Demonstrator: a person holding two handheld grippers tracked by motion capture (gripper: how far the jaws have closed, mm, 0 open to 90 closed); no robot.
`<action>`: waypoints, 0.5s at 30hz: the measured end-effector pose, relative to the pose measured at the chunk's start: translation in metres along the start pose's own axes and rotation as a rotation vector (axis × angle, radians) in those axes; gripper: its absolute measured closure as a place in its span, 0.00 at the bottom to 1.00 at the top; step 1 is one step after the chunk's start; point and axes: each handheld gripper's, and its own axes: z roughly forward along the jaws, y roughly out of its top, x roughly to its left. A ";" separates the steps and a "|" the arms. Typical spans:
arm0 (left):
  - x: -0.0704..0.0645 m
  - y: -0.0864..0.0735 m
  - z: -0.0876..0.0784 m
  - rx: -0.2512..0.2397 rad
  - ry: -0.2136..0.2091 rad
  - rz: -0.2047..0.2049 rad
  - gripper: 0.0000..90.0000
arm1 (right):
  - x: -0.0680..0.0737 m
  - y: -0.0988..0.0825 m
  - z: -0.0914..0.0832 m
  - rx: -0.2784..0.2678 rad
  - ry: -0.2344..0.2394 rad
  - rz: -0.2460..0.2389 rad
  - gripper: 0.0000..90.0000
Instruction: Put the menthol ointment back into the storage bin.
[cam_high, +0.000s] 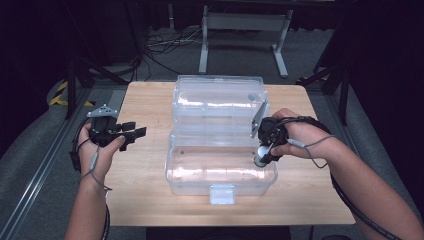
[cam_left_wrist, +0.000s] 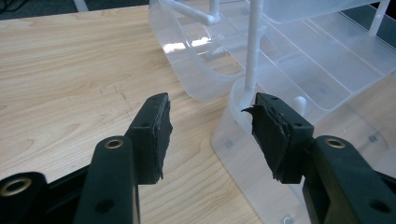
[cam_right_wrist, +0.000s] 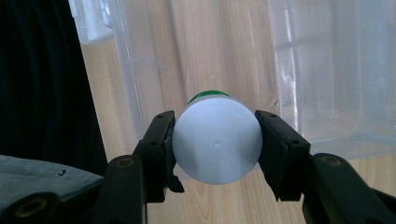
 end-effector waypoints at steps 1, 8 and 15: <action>0.000 0.000 0.000 -0.001 -0.001 -0.002 0.53 | 0.000 0.001 0.002 0.009 0.003 -0.001 0.56; 0.001 -0.001 -0.001 -0.001 0.002 -0.003 0.53 | 0.001 0.007 0.021 0.040 0.018 -0.027 0.56; 0.002 -0.001 -0.001 -0.001 0.001 -0.005 0.53 | 0.001 0.009 0.041 0.065 0.038 -0.041 0.56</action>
